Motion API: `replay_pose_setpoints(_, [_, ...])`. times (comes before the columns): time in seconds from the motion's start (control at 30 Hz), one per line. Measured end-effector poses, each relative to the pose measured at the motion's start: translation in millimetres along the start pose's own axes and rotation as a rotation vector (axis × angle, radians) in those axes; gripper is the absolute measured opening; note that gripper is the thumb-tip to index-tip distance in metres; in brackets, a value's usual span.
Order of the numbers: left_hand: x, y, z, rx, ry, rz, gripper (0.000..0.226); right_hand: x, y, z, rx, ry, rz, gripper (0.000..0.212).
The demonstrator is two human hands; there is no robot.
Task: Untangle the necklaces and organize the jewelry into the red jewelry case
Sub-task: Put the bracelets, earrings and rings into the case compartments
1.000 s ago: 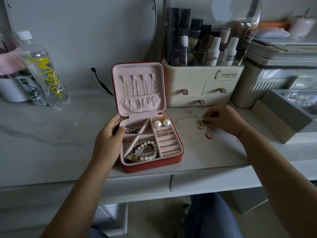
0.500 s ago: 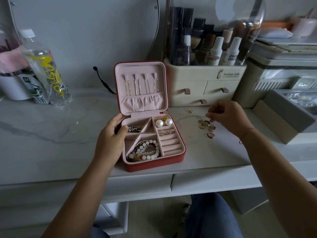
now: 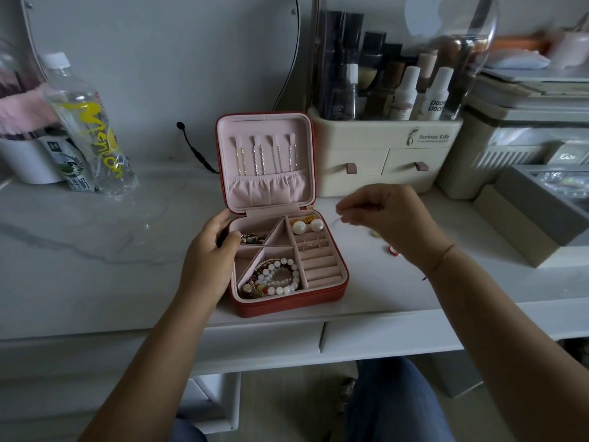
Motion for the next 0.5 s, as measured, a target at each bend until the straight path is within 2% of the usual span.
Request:
replay_pose_setpoints(0.13, [1.2, -2.2, 0.3, -0.019, -0.014, 0.004, 0.039, -1.6, -8.0, 16.5, -0.029, -0.043, -0.068, 0.014])
replay_pose_setpoints(0.2, [1.7, -2.8, -0.3, -0.018, -0.01, 0.011, 0.039, -3.0, -8.2, 22.0, 0.003, -0.042, -0.05, 0.019])
replay_pose_setpoints(0.3, [2.6, -2.8, -0.5, -0.01, -0.008, 0.02, 0.039, -3.9, -5.4, 25.9, -0.013, -0.043, -0.03, 0.015])
replay_pose_setpoints(0.5, [1.4, -1.0, -1.1, -0.016, -0.013, 0.022, 0.039, -5.2, -3.3, 27.0, 0.129, -0.019, 0.016, 0.012])
Point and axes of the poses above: each hand's wrist, its own x-axis towards the middle knuckle, its own z-axis out of the palm, y = z × x, the point moved 4 cm from there along x, towards the middle knuckle, and after that the axes turned 8 degrees about -z, right-handed, at the moved point
